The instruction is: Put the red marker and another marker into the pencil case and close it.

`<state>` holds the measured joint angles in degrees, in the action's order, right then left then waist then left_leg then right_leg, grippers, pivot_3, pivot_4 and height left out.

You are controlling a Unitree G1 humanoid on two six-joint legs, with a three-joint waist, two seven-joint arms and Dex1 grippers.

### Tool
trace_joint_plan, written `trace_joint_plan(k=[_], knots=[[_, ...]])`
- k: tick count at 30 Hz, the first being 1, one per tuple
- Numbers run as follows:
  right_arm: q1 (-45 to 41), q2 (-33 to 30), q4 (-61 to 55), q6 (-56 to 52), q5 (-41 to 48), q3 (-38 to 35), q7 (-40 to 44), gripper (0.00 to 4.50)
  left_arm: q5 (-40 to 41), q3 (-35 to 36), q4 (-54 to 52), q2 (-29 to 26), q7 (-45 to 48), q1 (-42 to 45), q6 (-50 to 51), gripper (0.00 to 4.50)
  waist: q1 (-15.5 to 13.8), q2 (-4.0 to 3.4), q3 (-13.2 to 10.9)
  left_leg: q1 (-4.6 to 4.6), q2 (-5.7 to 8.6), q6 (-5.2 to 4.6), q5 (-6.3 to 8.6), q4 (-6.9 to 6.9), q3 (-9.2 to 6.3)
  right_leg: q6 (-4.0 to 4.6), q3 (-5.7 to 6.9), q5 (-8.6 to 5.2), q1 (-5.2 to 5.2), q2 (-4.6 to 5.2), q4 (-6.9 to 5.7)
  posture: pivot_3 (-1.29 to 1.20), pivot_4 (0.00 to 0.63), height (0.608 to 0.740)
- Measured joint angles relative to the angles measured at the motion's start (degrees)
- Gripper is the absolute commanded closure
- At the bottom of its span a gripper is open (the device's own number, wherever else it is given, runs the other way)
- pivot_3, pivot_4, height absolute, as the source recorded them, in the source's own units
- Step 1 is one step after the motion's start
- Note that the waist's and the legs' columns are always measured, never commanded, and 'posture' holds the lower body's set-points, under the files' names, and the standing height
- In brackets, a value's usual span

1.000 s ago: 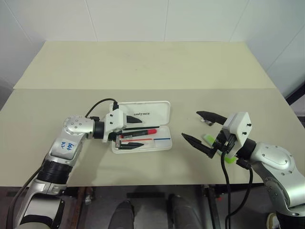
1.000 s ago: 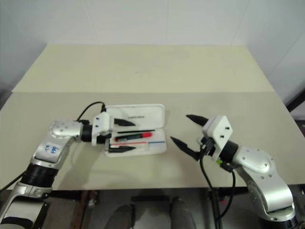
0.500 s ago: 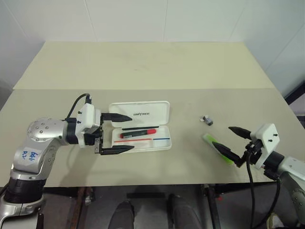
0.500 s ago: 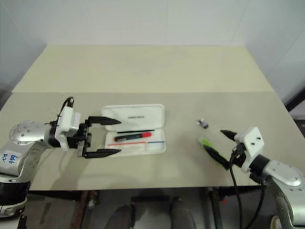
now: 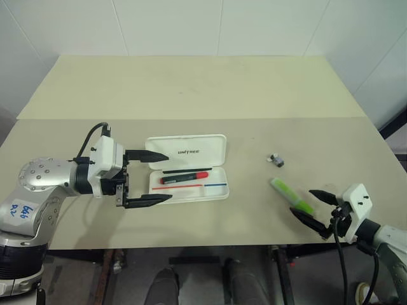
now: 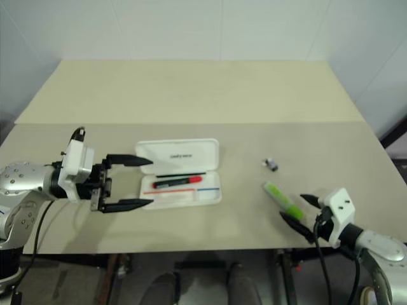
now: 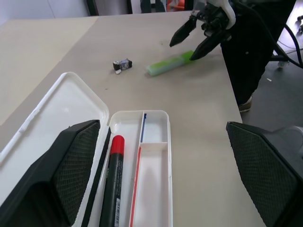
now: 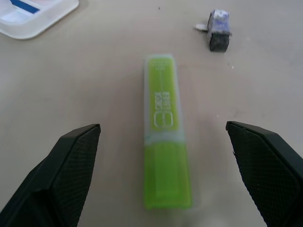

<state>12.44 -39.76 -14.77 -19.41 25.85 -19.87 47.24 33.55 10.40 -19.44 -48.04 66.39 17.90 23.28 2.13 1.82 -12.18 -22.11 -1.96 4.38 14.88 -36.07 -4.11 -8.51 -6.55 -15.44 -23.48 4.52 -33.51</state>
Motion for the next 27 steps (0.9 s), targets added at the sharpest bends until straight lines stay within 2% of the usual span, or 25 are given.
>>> trace_joint_plan(k=[4, 7, 14, 15, 22, 27], knots=[[0.1, 0.3, 2.8, 1.7, -1.1, 1.4, 0.6, 0.00, 0.0, -0.3, 0.0, 0.0, 0.1, 0.9, 0.0, 0.02, 0.0, 0.00, 0.0, 0.01, 0.00, 0.00, 0.00, -0.01, 0.00, 0.00, 0.00, 0.00, 0.00, 0.00, -0.02, 0.00, 0.150, 0.740], [0.0, 0.8, 3.4, 2.0, -1.2, 1.7, 0.9, 0.63, 0.0, -0.4, 0.2, 0.0, 0.5, 1.9, 0.0, 0.00, 0.0, 0.00, 0.0, 0.01, 0.00, 0.00, 0.00, -0.02, 0.00, -0.02, 0.00, 0.01, 0.01, 0.00, -0.02, 0.00, 0.150, 0.740], [-0.3, 1.8, 4.0, 3.1, -1.5, 2.2, 0.9, 3.16, 0.0, -0.4, 2.2, -0.5, 2.2, 2.8, 0.0, 0.00, 0.1, 0.00, 0.0, 0.01, 0.00, 0.00, 0.00, -0.01, 0.00, -0.02, 0.00, 0.01, 0.00, 0.00, -0.02, 0.00, 0.150, 0.740], [-0.4, 1.9, 4.0, 3.2, -1.7, 2.4, 0.9, 3.42, 0.0, -0.4, 2.2, -0.5, 2.4, 2.8, -0.1, 0.00, 0.1, 0.00, 0.0, 0.01, 0.00, 0.00, 0.00, -0.01, 0.00, -0.02, 0.00, 0.01, 0.00, 0.00, -0.02, 0.00, 0.150, 0.740], [-3.6, 1.9, 4.3, 3.7, -3.2, 4.5, 0.8, 3.40, -0.1, -0.4, 3.5, -1.1, 4.5, 3.3, -1.1, 0.00, 0.8, 0.00, 0.0, 0.03, 0.00, -0.01, -0.01, -0.03, 0.00, -0.03, 0.00, 0.02, 0.01, 0.00, -0.08, 0.00, 0.150, 0.740], [-11.1, 0.5, 2.7, 1.6, -2.9, 7.8, 2.0, 3.40, -1.9, -0.2, 6.8, -2.5, 7.4, 1.7, -6.4, 0.00, 1.5, -0.06, 0.0, 0.05, 0.00, 0.00, -0.01, -0.01, 0.05, -0.05, -0.06, 0.03, -0.02, 0.00, -0.10, 0.00, 0.150, 0.740]])
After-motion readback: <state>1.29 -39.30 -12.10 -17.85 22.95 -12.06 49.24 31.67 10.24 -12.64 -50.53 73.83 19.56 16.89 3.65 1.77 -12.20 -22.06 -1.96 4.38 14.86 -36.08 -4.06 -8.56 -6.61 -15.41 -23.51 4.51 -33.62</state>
